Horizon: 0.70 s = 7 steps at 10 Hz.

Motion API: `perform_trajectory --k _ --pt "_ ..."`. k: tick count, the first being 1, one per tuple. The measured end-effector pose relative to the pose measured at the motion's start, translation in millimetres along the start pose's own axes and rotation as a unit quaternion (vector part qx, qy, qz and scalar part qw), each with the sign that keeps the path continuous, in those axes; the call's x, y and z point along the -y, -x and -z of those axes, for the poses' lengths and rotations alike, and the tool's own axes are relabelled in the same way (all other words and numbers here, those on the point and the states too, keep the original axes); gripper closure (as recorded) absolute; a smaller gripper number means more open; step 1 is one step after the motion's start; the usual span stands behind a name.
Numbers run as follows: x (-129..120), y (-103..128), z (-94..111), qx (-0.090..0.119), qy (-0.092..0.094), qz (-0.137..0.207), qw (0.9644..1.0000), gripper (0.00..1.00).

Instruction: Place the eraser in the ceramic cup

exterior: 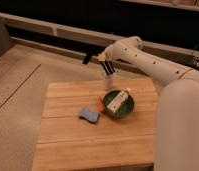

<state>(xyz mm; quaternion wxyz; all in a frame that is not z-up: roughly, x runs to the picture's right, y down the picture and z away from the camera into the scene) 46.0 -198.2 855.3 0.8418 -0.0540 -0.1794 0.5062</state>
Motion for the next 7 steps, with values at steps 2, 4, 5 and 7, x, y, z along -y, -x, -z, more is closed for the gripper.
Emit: perform_trajectory --k 2,4,5,7 --pt "5.1 -5.8 -0.6 -0.002 0.000 -0.002 1.0000 1.00" --pt "4.9 -5.7 -2.6 -0.002 0.006 0.008 0.9999 1.00" --pt "2.8 -4.5 -4.8 -0.001 0.011 0.011 0.9999 1.00" --pt "2.7 -6.4 -9.2 0.000 0.021 0.009 0.9998 1.00"
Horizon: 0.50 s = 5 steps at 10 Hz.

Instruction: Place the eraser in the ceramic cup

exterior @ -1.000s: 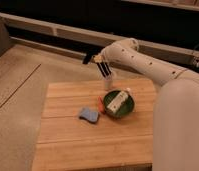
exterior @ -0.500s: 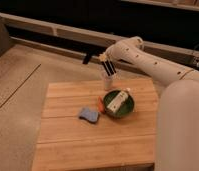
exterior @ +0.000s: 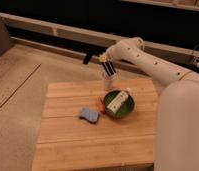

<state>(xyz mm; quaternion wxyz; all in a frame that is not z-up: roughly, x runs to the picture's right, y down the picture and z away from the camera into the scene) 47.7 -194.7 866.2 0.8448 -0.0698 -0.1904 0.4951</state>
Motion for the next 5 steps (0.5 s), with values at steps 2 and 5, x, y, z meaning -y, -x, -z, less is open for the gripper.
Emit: perform_trajectory --k 2,5 --pt "-0.5 -0.2 -5.2 0.003 0.009 -0.003 0.9999 1.00" --pt "0.6 3.5 -13.5 0.008 0.020 -0.004 0.9998 0.98"
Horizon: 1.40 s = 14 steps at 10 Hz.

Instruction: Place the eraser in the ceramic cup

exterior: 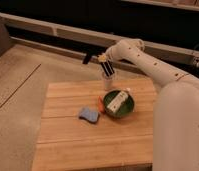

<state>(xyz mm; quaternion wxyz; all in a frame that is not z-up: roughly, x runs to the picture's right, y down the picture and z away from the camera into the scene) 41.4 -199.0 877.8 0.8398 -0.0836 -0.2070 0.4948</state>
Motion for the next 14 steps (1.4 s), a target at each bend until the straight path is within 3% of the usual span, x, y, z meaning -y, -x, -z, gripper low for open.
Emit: perform_trajectory --k 1,6,14 --pt "-1.7 0.8 -3.7 0.000 0.004 0.003 1.0000 0.93" --pt "-13.9 -1.7 -24.2 -0.001 0.034 0.003 0.9994 0.43" --pt "-9.0 -10.7 -19.8 0.004 0.042 -0.017 0.9990 0.40"
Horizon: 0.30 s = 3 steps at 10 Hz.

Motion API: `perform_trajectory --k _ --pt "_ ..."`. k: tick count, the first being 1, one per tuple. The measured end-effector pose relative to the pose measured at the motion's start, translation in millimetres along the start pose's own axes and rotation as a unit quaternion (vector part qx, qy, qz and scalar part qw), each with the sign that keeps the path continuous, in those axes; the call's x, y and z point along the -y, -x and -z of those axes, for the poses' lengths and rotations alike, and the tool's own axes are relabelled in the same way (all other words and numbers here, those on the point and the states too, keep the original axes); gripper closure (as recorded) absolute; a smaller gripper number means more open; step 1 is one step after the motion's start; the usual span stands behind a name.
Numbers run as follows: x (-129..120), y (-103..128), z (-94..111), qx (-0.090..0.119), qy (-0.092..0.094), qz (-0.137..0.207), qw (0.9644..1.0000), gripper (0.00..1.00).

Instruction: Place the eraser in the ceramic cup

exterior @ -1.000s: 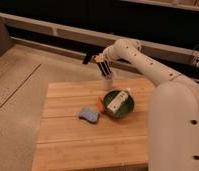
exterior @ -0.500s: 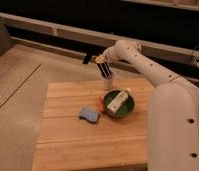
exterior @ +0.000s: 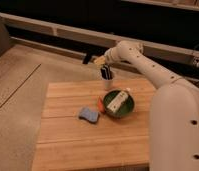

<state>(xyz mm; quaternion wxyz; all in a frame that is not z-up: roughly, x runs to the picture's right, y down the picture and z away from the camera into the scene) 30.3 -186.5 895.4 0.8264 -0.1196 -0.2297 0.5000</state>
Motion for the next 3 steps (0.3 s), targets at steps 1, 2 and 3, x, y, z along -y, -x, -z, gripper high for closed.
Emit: perform_trajectory --k 1,2,3 --pt "-1.2 -1.9 0.7 -0.001 0.003 -0.002 1.0000 0.40" --pt "-2.1 -2.3 1.2 -0.002 0.004 -0.002 1.0000 0.40" --pt "-2.8 -2.1 0.7 -0.002 0.005 -0.002 1.0000 0.40"
